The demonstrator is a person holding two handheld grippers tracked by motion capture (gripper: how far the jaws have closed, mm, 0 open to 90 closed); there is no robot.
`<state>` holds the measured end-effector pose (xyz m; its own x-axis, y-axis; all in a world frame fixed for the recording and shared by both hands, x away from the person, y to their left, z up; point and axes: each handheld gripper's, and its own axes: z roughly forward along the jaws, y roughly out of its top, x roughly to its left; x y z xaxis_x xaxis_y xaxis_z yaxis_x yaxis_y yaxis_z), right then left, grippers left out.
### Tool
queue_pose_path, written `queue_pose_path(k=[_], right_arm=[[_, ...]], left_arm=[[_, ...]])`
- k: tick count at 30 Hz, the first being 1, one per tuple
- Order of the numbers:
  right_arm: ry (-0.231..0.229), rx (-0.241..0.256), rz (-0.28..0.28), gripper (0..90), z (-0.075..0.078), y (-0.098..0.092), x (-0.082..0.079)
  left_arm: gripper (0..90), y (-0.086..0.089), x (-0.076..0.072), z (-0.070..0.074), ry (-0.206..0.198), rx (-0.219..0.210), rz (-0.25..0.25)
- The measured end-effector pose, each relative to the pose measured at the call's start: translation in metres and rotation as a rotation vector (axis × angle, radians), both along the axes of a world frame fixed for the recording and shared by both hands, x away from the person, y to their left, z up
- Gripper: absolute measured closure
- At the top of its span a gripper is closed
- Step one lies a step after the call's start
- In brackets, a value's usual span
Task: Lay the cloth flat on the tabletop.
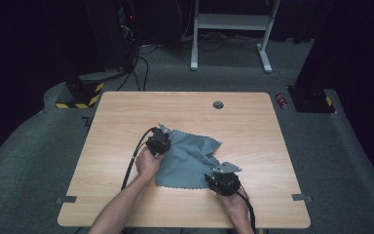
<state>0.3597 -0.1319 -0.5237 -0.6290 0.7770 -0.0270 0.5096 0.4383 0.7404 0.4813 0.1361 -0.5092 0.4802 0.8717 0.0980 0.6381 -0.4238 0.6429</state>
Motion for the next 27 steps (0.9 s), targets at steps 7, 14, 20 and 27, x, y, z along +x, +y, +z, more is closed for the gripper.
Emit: queue_pose_path(k=[7,14,20,27], right_arm=[[0.003,0.003,0.0,58.6,0.0,0.0,0.0],[0.027,-0.011,0.023,64.7,0.004,-0.002,0.005],[-0.029,0.032,-0.04,65.2,0.034,-0.009,0.025],[0.024,0.049,-0.119,62.1,0.038,0.001,0.072]], left_arm=[[56.8,0.017,-0.013,0.002,0.0,-0.072,0.033],[46.3,0.038,-0.067,-0.002,-0.027,-0.157,-0.044],[44.3,0.045,-0.081,-0.01,-0.045,-0.126,-0.043],[40.9,0.05,-0.086,-0.018,-0.093,-0.164,-0.036]])
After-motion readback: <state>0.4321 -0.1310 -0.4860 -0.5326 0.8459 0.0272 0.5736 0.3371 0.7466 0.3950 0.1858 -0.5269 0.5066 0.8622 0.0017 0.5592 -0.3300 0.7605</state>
